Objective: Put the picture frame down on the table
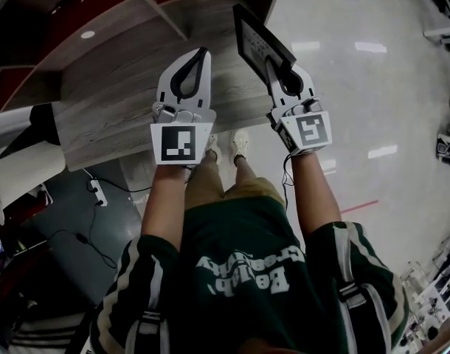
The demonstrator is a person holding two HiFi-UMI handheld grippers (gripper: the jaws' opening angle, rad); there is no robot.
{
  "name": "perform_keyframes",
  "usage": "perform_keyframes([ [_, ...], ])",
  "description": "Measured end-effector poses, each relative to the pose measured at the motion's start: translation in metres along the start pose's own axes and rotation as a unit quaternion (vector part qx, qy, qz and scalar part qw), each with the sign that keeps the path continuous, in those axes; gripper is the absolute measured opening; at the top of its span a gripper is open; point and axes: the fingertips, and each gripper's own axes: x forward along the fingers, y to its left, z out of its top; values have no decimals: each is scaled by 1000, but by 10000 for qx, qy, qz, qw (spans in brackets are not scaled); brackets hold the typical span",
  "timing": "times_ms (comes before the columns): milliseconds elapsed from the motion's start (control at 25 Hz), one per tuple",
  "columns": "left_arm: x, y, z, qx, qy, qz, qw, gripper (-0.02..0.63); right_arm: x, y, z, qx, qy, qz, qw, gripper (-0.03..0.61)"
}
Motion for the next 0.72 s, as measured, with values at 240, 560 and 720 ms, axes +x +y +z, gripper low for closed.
perform_keyframes([
  [240, 33, 9, -28, -153, -47, -54, 9999, 18, 28, -19, -33, -22, 60, -95, 9999, 38],
  [560, 71, 28, -57, -280, -74, -102, 9995, 18, 75, -37, -58, -162, 85, -157, 9997, 38],
  [720, 82, 33, -72, -282, 8, -187, 9994, 18, 92, -44, -70, -251, 128, -214, 9994, 38],
])
